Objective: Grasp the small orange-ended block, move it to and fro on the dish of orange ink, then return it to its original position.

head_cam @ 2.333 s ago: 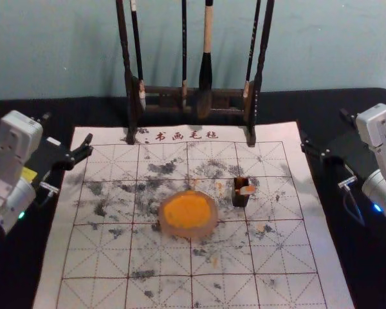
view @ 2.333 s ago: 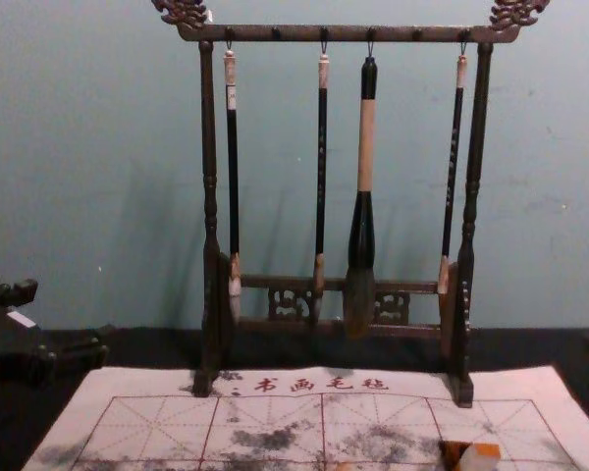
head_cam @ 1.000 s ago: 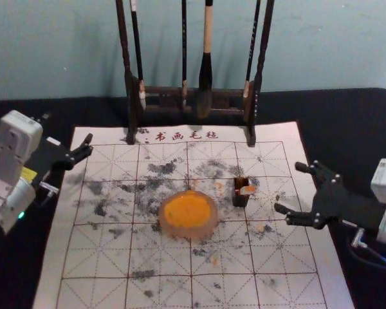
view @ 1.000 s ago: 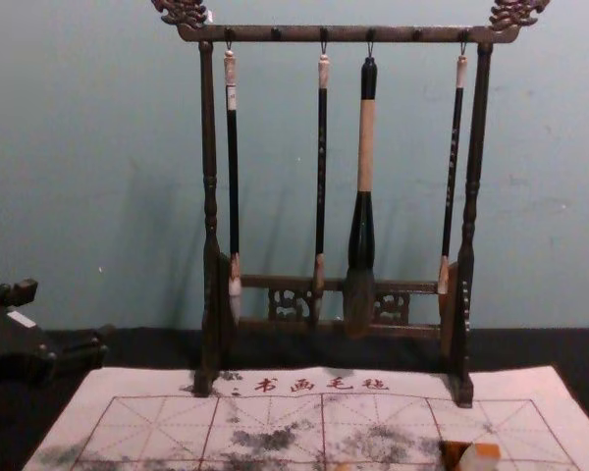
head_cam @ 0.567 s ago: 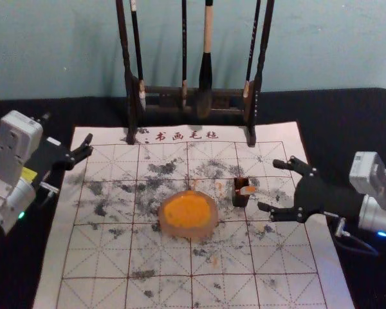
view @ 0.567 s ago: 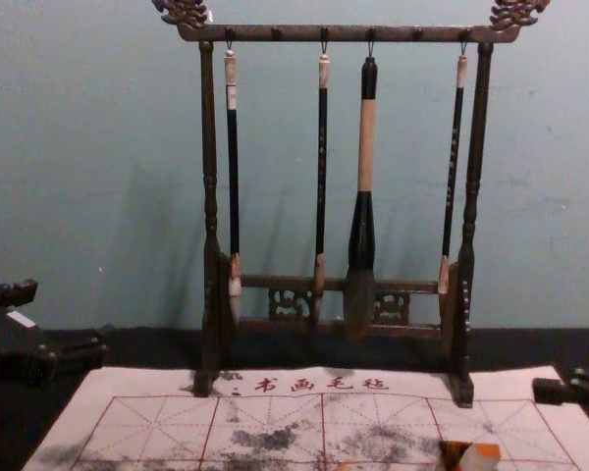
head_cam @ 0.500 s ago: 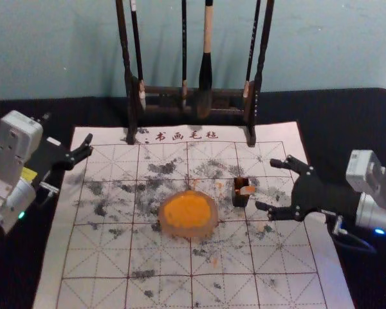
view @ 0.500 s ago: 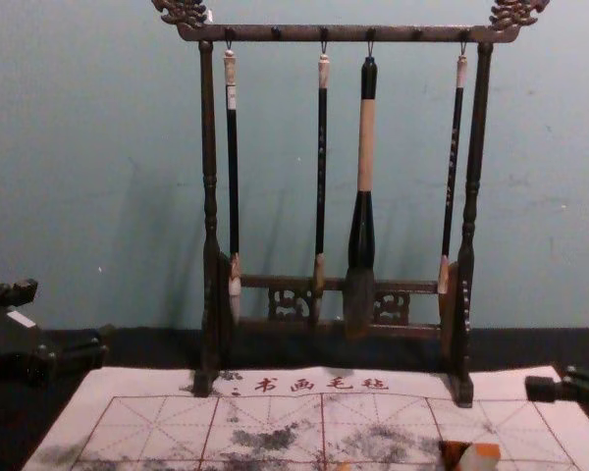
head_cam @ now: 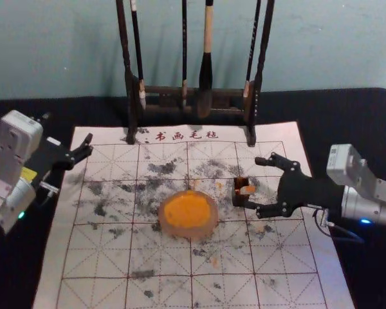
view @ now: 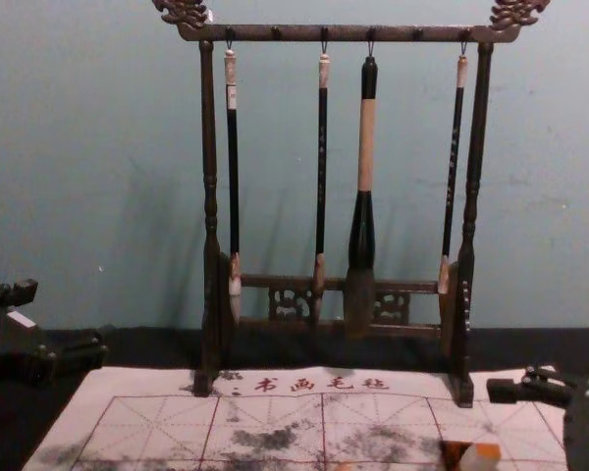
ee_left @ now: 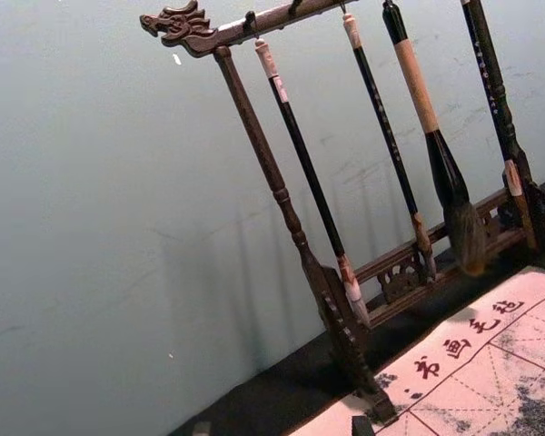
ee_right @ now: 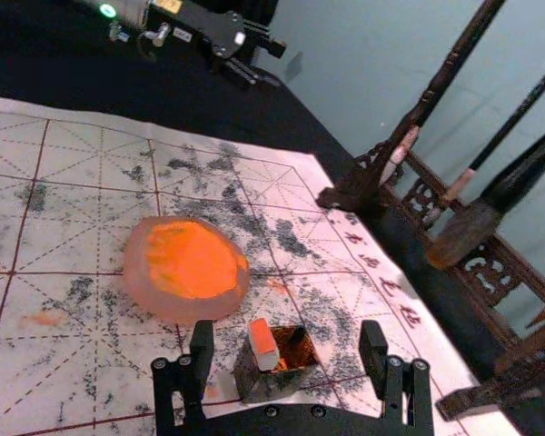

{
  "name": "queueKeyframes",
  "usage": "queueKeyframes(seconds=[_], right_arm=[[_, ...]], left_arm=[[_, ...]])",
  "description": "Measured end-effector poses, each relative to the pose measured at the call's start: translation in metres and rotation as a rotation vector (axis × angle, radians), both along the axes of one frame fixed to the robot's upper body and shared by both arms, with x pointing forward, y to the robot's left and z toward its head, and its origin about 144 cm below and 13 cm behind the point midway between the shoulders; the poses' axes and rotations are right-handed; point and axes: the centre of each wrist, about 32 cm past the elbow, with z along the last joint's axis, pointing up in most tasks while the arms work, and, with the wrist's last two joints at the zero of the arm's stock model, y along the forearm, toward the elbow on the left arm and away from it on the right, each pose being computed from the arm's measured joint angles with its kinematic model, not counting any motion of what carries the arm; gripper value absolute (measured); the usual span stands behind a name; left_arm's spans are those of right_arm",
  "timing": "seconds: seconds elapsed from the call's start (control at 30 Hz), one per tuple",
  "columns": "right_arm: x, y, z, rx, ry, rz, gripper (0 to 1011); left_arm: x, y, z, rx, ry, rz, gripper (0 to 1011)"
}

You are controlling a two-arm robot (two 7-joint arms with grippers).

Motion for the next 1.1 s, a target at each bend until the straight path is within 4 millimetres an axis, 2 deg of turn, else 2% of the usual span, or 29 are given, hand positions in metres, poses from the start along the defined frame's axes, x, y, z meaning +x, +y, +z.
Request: queueKeyframes(seconds=[1.1], right_arm=[[0.011,0.012,0.000,-0.061,0.025,0.054,1002]], left_arm=[[0.000,0.000,0.000,0.000,0.000,0.000,1001]])
